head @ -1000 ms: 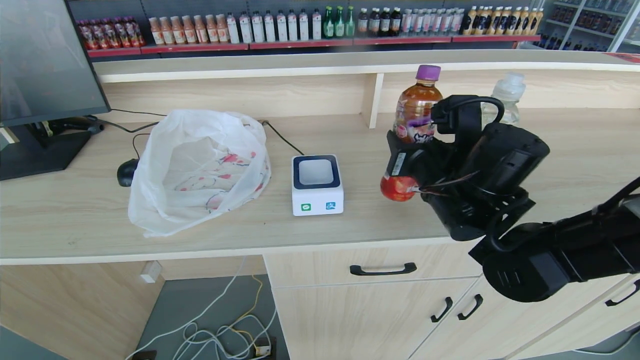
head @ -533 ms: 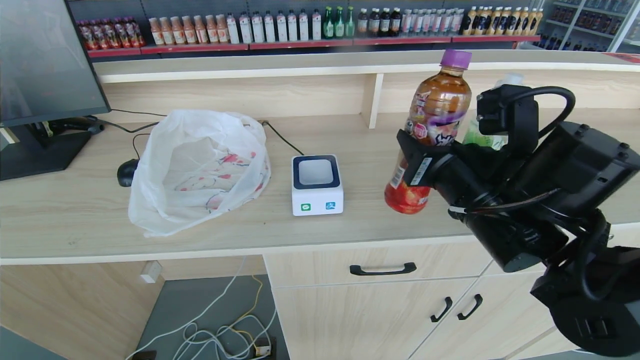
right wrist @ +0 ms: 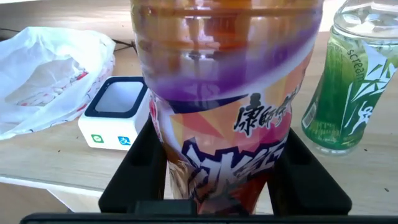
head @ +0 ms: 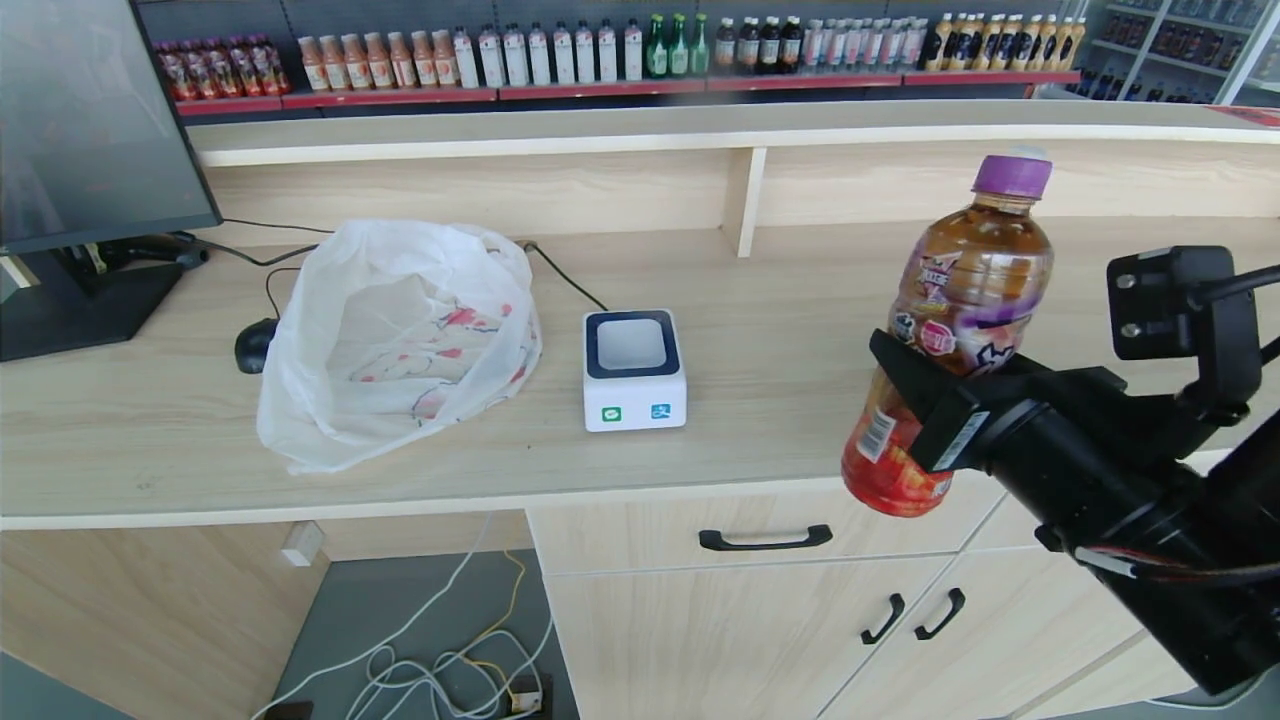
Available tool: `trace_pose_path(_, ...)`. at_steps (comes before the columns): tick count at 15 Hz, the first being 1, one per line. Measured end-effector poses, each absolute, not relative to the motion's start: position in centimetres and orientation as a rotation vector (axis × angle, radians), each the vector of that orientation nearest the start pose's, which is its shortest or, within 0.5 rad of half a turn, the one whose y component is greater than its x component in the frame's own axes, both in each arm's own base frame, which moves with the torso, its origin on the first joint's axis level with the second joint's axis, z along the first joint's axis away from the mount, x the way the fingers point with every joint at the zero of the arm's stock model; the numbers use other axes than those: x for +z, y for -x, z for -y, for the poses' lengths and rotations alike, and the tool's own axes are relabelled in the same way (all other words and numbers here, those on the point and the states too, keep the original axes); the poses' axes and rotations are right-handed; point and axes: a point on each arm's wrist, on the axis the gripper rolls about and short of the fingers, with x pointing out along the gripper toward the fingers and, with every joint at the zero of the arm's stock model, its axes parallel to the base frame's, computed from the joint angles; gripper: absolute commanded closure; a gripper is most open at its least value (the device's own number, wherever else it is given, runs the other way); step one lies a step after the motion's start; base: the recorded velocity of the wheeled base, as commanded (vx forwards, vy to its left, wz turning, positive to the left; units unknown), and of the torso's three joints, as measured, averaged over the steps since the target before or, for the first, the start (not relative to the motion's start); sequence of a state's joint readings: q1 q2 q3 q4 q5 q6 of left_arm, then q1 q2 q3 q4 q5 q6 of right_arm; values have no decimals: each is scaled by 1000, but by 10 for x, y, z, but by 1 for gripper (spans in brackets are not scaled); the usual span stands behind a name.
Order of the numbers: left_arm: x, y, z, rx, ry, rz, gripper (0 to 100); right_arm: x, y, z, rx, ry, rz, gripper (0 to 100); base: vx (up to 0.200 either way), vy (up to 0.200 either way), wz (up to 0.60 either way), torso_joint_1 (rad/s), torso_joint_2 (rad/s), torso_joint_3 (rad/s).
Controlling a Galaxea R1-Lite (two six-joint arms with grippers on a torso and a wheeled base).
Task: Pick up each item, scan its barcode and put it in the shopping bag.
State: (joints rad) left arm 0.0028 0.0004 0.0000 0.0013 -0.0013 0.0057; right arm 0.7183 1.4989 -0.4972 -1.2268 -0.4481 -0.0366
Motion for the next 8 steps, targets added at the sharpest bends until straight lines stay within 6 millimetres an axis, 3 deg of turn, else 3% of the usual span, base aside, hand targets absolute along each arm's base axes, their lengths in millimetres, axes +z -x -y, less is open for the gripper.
trace_pose_path(8, 75, 23, 0, 2, -6, -2, 0, 214, -161, -153, 416, -92, 196, 100, 0, 0, 0, 0, 0, 0)
